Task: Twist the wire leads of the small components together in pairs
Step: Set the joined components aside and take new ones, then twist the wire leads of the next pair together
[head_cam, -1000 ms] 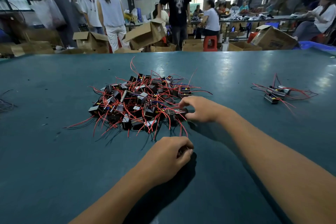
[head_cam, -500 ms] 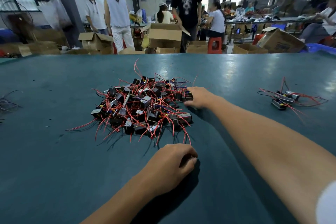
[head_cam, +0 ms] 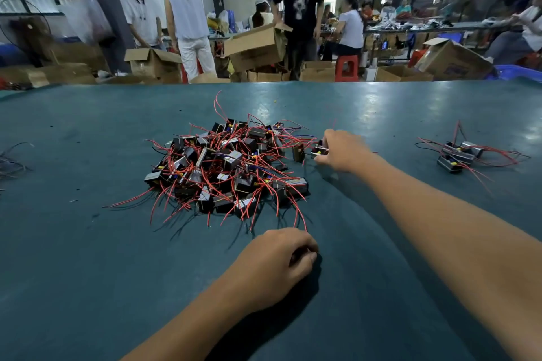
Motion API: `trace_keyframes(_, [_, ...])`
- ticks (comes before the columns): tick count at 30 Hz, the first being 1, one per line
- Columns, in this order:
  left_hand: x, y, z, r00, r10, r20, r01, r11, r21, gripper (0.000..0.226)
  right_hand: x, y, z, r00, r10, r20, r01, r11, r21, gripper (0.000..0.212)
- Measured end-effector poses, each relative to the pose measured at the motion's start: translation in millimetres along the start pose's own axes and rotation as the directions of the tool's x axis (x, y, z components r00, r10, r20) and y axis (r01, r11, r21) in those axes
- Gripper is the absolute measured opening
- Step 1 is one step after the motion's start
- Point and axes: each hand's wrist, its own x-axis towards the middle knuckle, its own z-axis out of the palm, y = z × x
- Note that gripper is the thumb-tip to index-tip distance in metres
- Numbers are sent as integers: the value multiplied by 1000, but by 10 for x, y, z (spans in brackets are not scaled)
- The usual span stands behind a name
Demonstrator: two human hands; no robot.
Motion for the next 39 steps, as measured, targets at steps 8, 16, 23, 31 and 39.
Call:
trace_keyframes(8, [-8, -102, 14, 997, -52, -58, 52, 999, -6, 32, -1200, 147, -543, 990, 123, -74, -95, 950, 297, 34])
trace_keyframes(16, [-3, -85, 10, 996, -88, -25, 88, 996, -20, 56, -2406, -46, -593, 990, -31, 140, -52, 832, 552, 54])
trace_keyframes(23, [-38, 23, 23, 997, 19, 78, -5, 984, -177, 69, -2581, -228, -429, 977, -199, 75, 155, 907, 391, 75])
trace_keyframes(31, [-27, 96, 53, 999, -22, 46, 32, 976, -215, 36, -2599, -111, -447, 965, -232, 122, 162, 894, 418, 59])
trace_keyframes(39, [-1, 65, 62, 990, -139, -10, 117, 867, -485, 21, -2552, 56, -445, 993, -99, 68, 66, 923, 380, 25])
